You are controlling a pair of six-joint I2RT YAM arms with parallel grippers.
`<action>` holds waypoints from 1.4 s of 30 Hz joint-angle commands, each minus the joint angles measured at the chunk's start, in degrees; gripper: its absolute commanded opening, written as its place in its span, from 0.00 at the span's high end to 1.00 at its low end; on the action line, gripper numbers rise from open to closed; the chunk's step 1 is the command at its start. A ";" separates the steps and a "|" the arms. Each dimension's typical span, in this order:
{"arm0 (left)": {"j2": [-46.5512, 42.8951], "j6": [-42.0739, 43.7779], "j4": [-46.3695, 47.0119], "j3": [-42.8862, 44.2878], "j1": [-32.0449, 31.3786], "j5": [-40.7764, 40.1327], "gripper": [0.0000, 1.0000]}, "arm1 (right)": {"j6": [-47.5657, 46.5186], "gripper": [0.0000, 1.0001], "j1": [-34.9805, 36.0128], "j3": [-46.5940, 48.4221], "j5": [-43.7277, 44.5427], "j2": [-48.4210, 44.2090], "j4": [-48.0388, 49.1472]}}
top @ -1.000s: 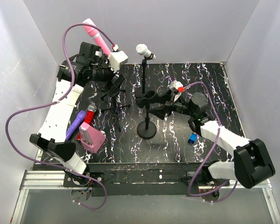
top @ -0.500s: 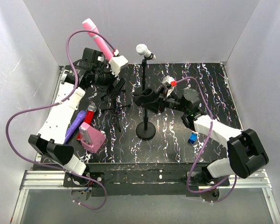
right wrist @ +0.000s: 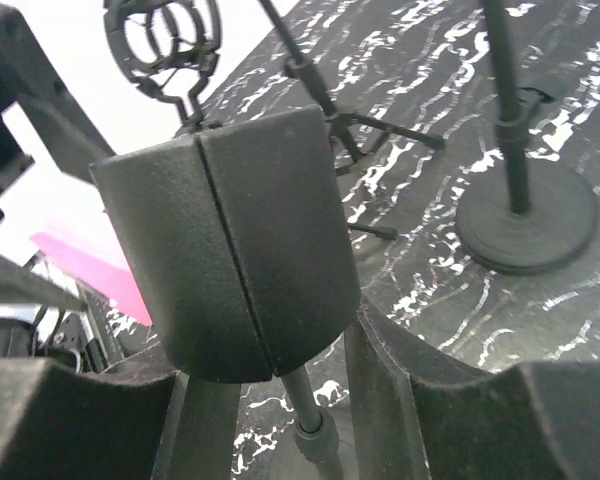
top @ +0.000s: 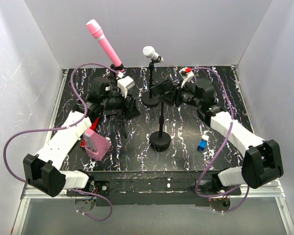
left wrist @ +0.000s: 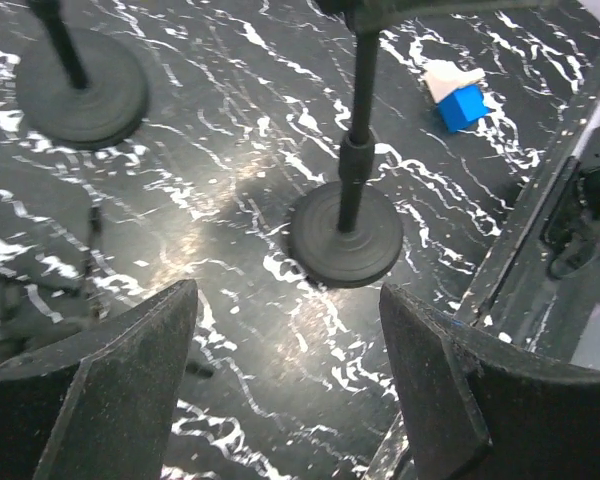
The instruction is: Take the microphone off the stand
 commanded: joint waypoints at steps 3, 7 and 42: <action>2.19 -11.70 21.64 -7.47 -5.12 3.15 0.28 | 0.93 0.99 -2.53 3.29 5.41 -1.55 -9.25; 6.24 -9.34 20.71 -5.72 -6.88 2.18 0.27 | 5.93 0.99 -3.76 2.42 4.70 -1.82 -4.51; 26.90 -17.71 43.65 -5.72 -19.36 -11.16 0.99 | 13.59 0.99 -4.64 3.73 16.38 1.17 -11.78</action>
